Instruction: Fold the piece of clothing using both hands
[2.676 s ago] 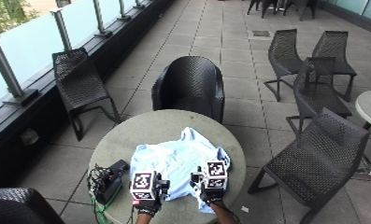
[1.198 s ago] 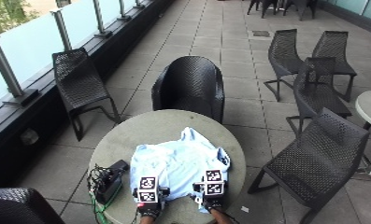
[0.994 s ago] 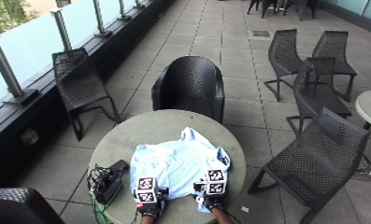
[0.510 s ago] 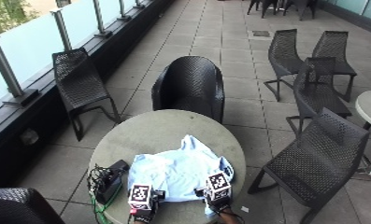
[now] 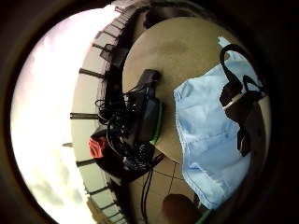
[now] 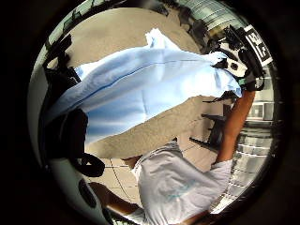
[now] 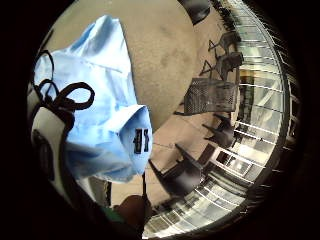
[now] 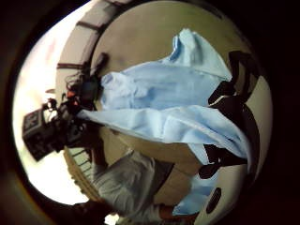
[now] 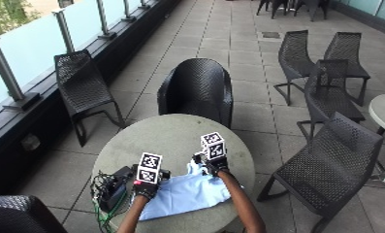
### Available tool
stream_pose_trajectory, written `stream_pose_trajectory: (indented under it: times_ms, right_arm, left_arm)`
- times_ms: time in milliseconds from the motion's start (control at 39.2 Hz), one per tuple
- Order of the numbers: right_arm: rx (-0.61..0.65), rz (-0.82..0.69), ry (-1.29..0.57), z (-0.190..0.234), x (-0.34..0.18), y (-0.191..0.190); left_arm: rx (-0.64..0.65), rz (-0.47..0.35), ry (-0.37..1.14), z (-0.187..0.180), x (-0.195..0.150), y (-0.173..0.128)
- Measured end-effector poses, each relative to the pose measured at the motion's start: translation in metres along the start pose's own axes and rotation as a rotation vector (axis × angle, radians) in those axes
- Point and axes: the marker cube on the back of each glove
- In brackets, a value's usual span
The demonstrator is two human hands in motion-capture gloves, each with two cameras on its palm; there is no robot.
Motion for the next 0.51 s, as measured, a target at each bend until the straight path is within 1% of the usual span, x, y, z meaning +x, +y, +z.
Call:
stream_pose_trajectory:
  times_ms: [25,76,127,178,255,306,357,433,510]
  right_arm:
    - [-0.023,0.023,0.02,-0.005,-0.003,-0.005]
    - [-0.095,0.078,0.057,-0.017,-0.011,-0.004]
    - [-0.15,0.12,0.094,-0.02,-0.018,-0.009]
    - [-0.163,0.144,0.146,-0.012,-0.021,-0.028]
    - [-0.15,0.17,0.229,0.002,-0.021,-0.047]
    - [-0.104,0.162,0.257,0.004,-0.022,-0.051]
    - [-0.026,0.155,0.271,-0.001,-0.023,-0.049]
    - [0.142,0.153,0.25,-0.017,-0.021,-0.033]
    - [0.315,0.132,0.128,-0.024,-0.015,-0.022]
  left_arm:
    - [-0.01,-0.023,-0.023,0.004,-0.002,-0.013]
    - [-0.036,-0.061,-0.066,0.017,-0.005,-0.037]
    - [-0.063,-0.091,-0.103,0.034,-0.007,-0.054]
    - [-0.081,-0.115,-0.133,0.043,-0.006,-0.057]
    - [-0.074,-0.142,-0.162,0.031,-0.004,-0.036]
    - [-0.056,-0.15,-0.163,0.022,-0.004,-0.023]
    - [-0.033,-0.155,-0.144,0.025,-0.006,-0.022]
    - [0.021,-0.186,-0.113,0.052,-0.012,-0.042]
    - [0.088,-0.257,-0.12,0.082,-0.02,-0.063]
